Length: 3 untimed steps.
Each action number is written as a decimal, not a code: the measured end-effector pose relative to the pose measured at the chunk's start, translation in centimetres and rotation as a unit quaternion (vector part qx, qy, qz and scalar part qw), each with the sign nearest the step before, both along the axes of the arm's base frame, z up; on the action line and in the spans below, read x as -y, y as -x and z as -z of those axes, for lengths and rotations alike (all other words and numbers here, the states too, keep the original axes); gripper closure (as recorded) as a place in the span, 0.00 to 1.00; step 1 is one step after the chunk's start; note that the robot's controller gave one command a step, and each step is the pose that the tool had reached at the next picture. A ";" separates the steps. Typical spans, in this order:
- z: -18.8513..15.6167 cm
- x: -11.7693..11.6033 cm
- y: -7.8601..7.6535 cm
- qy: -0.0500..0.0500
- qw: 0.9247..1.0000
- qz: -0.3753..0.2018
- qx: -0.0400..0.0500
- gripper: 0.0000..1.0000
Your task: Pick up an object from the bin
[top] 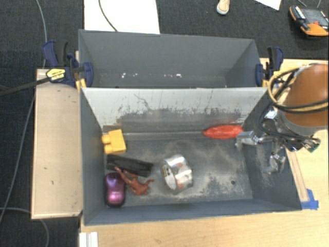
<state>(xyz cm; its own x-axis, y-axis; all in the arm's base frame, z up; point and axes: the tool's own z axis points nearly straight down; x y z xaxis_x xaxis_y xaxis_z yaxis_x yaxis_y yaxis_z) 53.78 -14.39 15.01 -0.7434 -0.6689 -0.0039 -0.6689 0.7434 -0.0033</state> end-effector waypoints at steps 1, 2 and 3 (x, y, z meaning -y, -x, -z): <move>-4.8 -0.7 1.0 0.002 1.000 0.016 0.007 0.00; -3.1 -0.3 3.8 0.000 1.000 -0.018 0.000 0.00; -3.9 0.3 3.2 0.001 0.999 -0.039 0.006 0.00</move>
Offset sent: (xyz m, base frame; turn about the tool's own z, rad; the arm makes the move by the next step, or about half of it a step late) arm -0.0405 0.0020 0.0295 -0.0426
